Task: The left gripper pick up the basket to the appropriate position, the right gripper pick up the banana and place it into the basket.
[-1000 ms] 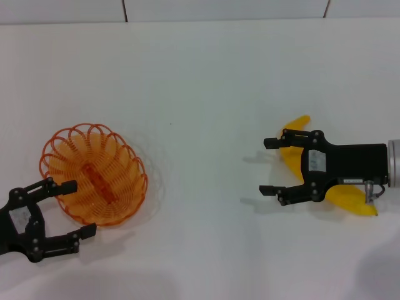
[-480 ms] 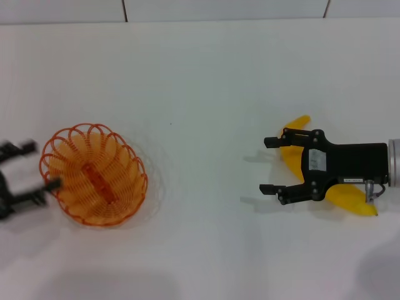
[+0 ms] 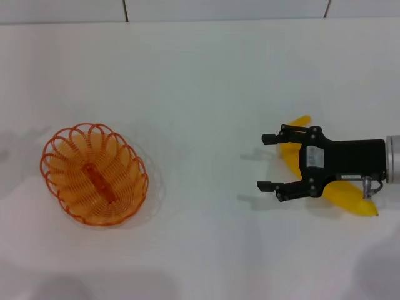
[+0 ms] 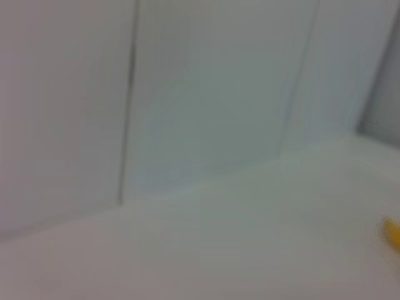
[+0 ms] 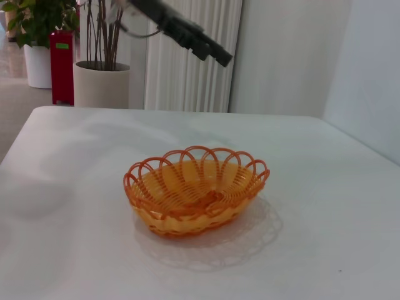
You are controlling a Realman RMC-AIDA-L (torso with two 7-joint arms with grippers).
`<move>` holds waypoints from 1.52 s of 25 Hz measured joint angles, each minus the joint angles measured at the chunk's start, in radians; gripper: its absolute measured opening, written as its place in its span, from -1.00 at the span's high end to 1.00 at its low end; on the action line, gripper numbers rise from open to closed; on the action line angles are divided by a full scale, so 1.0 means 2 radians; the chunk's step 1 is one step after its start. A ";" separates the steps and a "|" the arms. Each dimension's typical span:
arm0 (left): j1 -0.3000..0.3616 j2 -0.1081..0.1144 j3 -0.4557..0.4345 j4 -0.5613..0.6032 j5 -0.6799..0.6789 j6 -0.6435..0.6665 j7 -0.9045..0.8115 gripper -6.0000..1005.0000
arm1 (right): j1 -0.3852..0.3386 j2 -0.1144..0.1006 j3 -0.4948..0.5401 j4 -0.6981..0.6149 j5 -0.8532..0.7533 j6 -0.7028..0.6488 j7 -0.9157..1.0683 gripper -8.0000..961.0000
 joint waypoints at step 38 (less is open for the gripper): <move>-0.126 -0.088 0.172 -0.007 0.153 -0.174 0.076 -0.55 | 0.018 0.006 -0.004 0.000 -0.004 0.000 0.008 -0.82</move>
